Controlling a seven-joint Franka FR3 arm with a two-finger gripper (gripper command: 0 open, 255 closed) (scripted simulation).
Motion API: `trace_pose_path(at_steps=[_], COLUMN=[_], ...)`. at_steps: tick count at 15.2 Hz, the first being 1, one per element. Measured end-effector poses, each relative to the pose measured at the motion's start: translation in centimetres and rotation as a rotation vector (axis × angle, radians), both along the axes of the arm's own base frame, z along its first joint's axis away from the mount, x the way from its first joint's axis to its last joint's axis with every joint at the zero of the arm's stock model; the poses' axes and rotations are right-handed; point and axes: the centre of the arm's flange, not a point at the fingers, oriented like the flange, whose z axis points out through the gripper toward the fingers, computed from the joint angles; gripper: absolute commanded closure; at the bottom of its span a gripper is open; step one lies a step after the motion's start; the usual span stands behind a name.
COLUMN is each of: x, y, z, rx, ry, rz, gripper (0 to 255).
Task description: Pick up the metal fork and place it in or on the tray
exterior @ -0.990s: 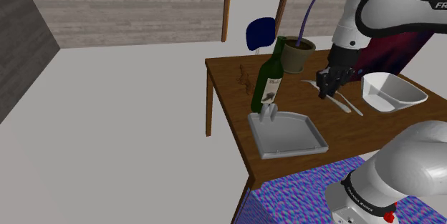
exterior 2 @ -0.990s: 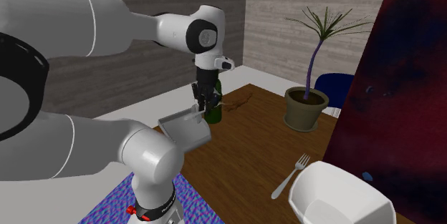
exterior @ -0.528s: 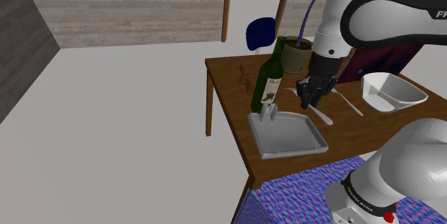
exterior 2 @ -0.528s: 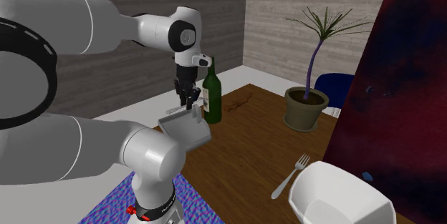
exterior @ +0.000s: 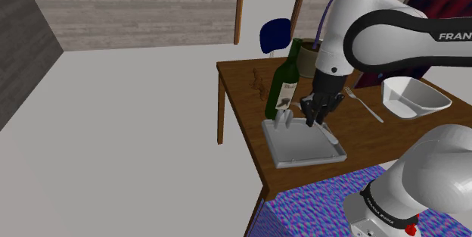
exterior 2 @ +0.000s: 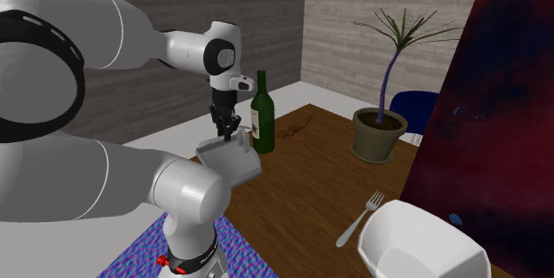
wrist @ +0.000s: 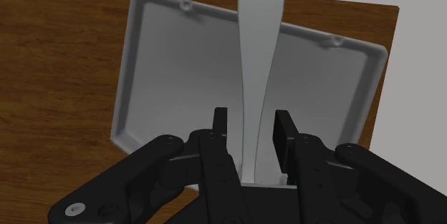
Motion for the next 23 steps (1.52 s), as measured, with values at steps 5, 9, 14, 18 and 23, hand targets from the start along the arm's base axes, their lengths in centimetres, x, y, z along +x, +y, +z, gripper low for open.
trace_pose_path(at_steps=[5, 9, 14, 18, 23], x=[0.1, 0.1, 0.1, 0.1, 0.6], y=[-0.1, 0.0, 0.0, 0.0, -0.2], z=[-2.3, -2.4, -2.4, -2.5, 1.9], rx=[0.000, 0.000, 0.000, 0.000, 0.001], ry=[0.000, -0.001, -0.001, -0.001, -0.001], rz=[0.000, 0.000, 0.000, 0.000, 0.000], gripper=[255, 255, 0, 0, 0])
